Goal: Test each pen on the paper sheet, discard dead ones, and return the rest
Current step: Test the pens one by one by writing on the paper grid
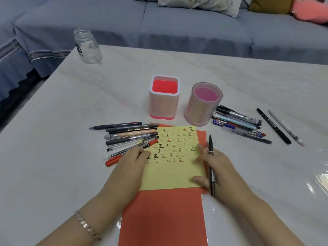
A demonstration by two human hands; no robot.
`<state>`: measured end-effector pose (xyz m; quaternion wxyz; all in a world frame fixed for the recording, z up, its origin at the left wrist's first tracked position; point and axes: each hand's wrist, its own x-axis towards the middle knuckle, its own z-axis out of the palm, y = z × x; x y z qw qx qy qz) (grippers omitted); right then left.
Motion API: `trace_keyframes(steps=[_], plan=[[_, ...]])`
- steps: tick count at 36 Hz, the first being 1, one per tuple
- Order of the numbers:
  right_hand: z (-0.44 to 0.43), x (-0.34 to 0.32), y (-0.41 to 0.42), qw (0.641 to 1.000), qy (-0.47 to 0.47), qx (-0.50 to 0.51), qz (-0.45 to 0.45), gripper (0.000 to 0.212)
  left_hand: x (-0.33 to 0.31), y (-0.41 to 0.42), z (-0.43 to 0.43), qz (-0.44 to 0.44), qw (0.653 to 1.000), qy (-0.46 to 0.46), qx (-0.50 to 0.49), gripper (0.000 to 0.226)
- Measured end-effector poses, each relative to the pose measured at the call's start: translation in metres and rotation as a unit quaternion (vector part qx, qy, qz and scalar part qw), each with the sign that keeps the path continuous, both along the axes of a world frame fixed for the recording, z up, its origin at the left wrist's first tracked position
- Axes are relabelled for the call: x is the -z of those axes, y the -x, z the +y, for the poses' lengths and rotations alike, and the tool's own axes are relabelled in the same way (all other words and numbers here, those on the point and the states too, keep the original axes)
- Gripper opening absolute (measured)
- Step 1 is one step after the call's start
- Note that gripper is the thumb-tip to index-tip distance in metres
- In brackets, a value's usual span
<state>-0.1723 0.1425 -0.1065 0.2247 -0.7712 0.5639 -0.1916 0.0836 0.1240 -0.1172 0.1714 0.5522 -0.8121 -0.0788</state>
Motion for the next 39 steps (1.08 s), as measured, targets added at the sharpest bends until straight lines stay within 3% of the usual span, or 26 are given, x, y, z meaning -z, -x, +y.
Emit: trace_keyframes(steps=[5,8,11,13,15,18,23,25,28,29,35,39], plan=[[-0.006,0.008,-0.004,1.0,-0.023,-0.011,0.018,0.081,0.009,-0.011,-0.003,-0.029,0.997,0.071,0.009,0.039],[-0.006,0.013,-0.004,1.0,-0.025,-0.002,0.005,0.081,0.006,-0.002,-0.001,-0.003,0.996,0.083,-0.014,0.041],[-0.007,0.014,-0.003,1.0,-0.024,-0.002,-0.017,0.088,-0.003,0.022,0.004,0.038,0.996,0.073,0.039,0.041],[-0.007,0.015,-0.002,0.999,-0.024,0.006,-0.035,0.081,-0.004,0.038,0.004,0.047,0.994,0.043,0.094,0.043],[-0.005,0.011,-0.001,0.996,-0.006,0.04,-0.082,0.06,-0.001,0.052,0.002,0.024,0.992,0.017,0.124,0.048],[0.0,-0.003,-0.003,0.975,0.058,0.111,-0.182,0.036,0.004,0.064,-0.008,-0.032,0.993,-0.009,0.116,0.057],[0.001,-0.019,-0.005,0.9,0.028,0.249,-0.357,0.071,0.017,0.069,-0.018,-0.036,0.992,-0.033,0.117,0.059],[-0.008,-0.018,-0.002,0.886,0.01,0.279,-0.369,0.058,0.02,0.069,-0.018,-0.03,0.993,-0.034,0.111,0.06],[-0.019,-0.019,-0.002,0.87,-0.032,0.296,-0.394,0.021,0.022,0.07,-0.018,-0.005,0.994,-0.032,0.104,0.062],[-0.02,-0.021,-0.006,0.865,-0.026,0.301,-0.402,0.019,0.021,0.07,-0.018,0.004,0.994,-0.032,0.103,0.063],[-0.024,-0.021,-0.038,0.801,0.019,0.367,-0.473,0.033,0.023,0.071,-0.02,0.021,0.995,-0.013,0.096,0.062],[-0.03,-0.002,-0.044,0.82,0.041,0.391,-0.415,0.046,0.023,0.071,-0.02,0.035,0.995,-0.018,0.091,0.062]])
